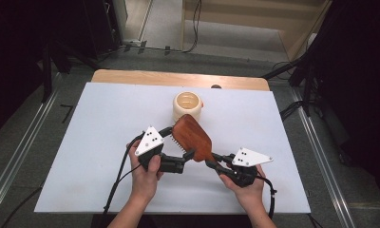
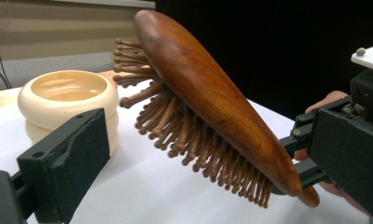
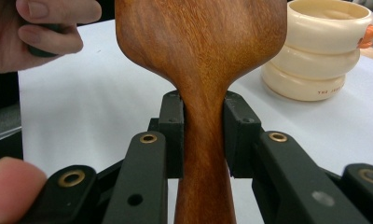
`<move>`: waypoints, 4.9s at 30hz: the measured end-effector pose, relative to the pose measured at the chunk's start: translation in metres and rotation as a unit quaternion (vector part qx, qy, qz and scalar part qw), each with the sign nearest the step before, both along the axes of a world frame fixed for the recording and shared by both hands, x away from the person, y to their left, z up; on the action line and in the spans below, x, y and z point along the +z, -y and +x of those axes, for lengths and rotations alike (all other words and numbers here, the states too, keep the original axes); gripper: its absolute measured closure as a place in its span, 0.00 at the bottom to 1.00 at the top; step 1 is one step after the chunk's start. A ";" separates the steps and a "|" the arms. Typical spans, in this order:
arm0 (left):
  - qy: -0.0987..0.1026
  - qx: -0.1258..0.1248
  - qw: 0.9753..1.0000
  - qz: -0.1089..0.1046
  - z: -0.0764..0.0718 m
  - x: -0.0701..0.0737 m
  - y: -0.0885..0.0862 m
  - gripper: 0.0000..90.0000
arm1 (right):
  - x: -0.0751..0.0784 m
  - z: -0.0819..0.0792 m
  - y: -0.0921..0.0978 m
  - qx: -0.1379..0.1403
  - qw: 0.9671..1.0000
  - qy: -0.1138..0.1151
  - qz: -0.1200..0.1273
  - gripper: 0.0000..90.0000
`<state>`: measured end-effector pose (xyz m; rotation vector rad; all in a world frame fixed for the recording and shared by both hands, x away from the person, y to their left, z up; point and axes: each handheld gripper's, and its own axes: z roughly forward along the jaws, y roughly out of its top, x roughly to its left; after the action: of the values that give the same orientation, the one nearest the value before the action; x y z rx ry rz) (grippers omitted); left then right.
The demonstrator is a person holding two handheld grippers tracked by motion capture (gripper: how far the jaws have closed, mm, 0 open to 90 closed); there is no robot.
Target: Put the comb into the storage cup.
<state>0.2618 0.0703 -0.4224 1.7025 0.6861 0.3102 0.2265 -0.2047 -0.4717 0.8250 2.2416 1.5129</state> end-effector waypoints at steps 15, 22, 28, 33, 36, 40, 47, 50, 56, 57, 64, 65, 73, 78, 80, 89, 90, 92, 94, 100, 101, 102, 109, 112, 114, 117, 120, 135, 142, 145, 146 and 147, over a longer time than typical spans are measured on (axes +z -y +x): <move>-0.038 0.013 0.999 -0.031 0.004 -0.003 0.015 0.00 | -0.001 -0.004 -0.003 -0.015 1.000 0.014 0.010 0.78; -0.057 0.026 0.998 -0.030 0.007 -0.008 0.022 0.02 | 0.000 -0.006 -0.004 -0.021 0.999 0.021 0.013 0.78; -0.068 0.037 0.996 -0.036 0.007 -0.010 0.027 0.14 | 0.000 -0.008 -0.008 -0.023 0.999 0.021 0.016 0.78; -0.073 0.045 0.995 -0.044 0.008 -0.009 0.027 0.18 | -0.001 -0.010 -0.012 -0.023 0.999 0.023 0.016 0.78; -0.076 0.043 0.995 -0.046 0.008 -0.009 0.027 0.19 | 0.000 -0.011 -0.014 -0.029 0.999 0.026 0.016 0.78; -0.081 0.027 0.995 -0.053 0.009 -0.009 0.026 0.30 | -0.001 -0.012 -0.016 -0.034 0.999 0.026 0.017 0.78; -0.095 0.020 0.993 -0.062 0.011 -0.010 0.026 0.35 | -0.003 -0.012 -0.018 -0.040 0.999 0.028 0.020 0.78; -0.100 0.011 0.993 -0.069 0.011 -0.010 0.026 0.40 | -0.006 -0.012 -0.017 -0.038 0.998 0.031 0.028 0.78; -0.112 -0.023 0.990 -0.083 0.012 -0.011 0.026 0.52 | -0.009 -0.011 -0.018 -0.043 0.998 0.034 0.028 0.78; -0.117 -0.030 0.989 -0.085 0.013 -0.011 0.025 0.54 | -0.009 -0.011 -0.018 -0.043 0.998 0.033 0.028 0.78; -0.117 -0.057 0.987 -0.091 0.015 -0.009 0.022 0.60 | -0.011 -0.010 -0.019 -0.040 0.998 0.038 0.031 0.77; -0.114 -0.057 0.988 -0.089 0.015 -0.009 0.021 0.61 | -0.010 -0.008 -0.018 -0.036 0.998 0.030 0.040 0.71; -0.092 -0.042 0.992 -0.071 0.015 0.000 0.013 0.62 | -0.007 -0.006 -0.013 -0.027 0.998 0.017 0.056 0.35; -0.081 -0.033 0.994 -0.065 0.016 0.004 0.006 0.62 | -0.008 -0.004 -0.006 -0.036 0.997 0.006 0.072 0.00; -0.076 -0.029 0.995 -0.063 0.017 0.005 0.003 0.62 | -0.009 -0.004 -0.002 -0.047 0.996 0.005 0.074 0.00; -0.064 -0.018 0.996 -0.055 0.020 0.012 -0.007 0.62 | -0.014 -0.006 0.021 -0.074 0.995 0.019 0.061 0.00; -0.062 -0.016 0.996 -0.055 0.020 0.013 -0.008 0.62 | -0.015 -0.006 0.024 -0.080 0.995 0.020 0.060 0.00; -0.061 -0.014 0.997 -0.053 0.021 0.014 -0.010 0.62 | -0.016 -0.005 0.031 -0.087 0.994 0.017 0.067 0.00; -0.060 -0.012 0.997 -0.054 0.023 0.016 -0.012 0.62 | -0.017 -0.004 0.039 -0.099 0.993 0.017 0.068 0.00; -0.055 -0.007 0.997 -0.050 0.026 0.020 -0.017 0.62 | -0.020 -0.005 0.057 -0.116 0.991 0.022 0.064 0.00; -0.055 -0.007 0.997 -0.051 0.027 0.021 -0.018 0.62 | -0.020 -0.006 0.060 -0.117 0.991 0.022 0.064 0.00; -0.053 -0.006 0.997 -0.048 0.028 0.021 -0.018 0.62 | -0.021 -0.006 0.063 -0.119 0.991 0.022 0.063 0.00; -0.049 -0.005 0.998 -0.050 0.033 0.026 -0.022 0.62 | -0.023 -0.011 0.076 -0.129 0.990 0.022 0.053 0.00; -0.047 -0.001 0.998 -0.051 0.035 0.028 -0.024 0.62 | -0.024 -0.014 0.082 -0.132 0.990 0.025 0.049 0.00; -0.046 0.000 0.998 -0.051 0.037 0.029 -0.025 0.62 | -0.025 -0.016 0.086 -0.135 0.990 0.023 0.046 0.00; -0.043 0.001 0.998 -0.053 0.040 0.030 -0.026 0.62 | -0.027 -0.020 0.092 -0.137 0.990 0.021 0.041 0.00; -0.043 0.003 0.998 -0.053 0.043 0.032 -0.027 0.62 | -0.030 -0.023 0.098 -0.140 0.989 0.019 0.039 0.00; -0.035 0.014 0.998 -0.058 0.059 0.041 -0.031 0.62 | -0.036 -0.037 0.127 -0.158 0.987 0.010 0.026 0.00; -0.030 0.017 0.998 -0.054 0.066 0.044 -0.032 0.62 | -0.040 -0.035 0.131 -0.168 0.985 0.010 0.029 0.00; -0.030 0.020 0.998 -0.053 0.071 0.045 -0.033 0.62 | -0.041 -0.035 0.131 -0.169 0.985 0.011 0.033 0.00; -0.030 0.021 0.998 -0.055 0.072 0.045 -0.034 0.62 | -0.041 -0.035 0.131 -0.169 0.985 0.011 0.031 0.00; -0.031 0.021 0.998 -0.057 0.073 0.046 -0.034 0.62 | -0.042 -0.034 0.131 -0.170 0.985 0.011 0.031 0.00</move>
<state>0.3352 0.1043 -0.3769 1.5964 0.7724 0.2436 0.1920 -0.3355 -0.5135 1.1376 1.9237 1.4235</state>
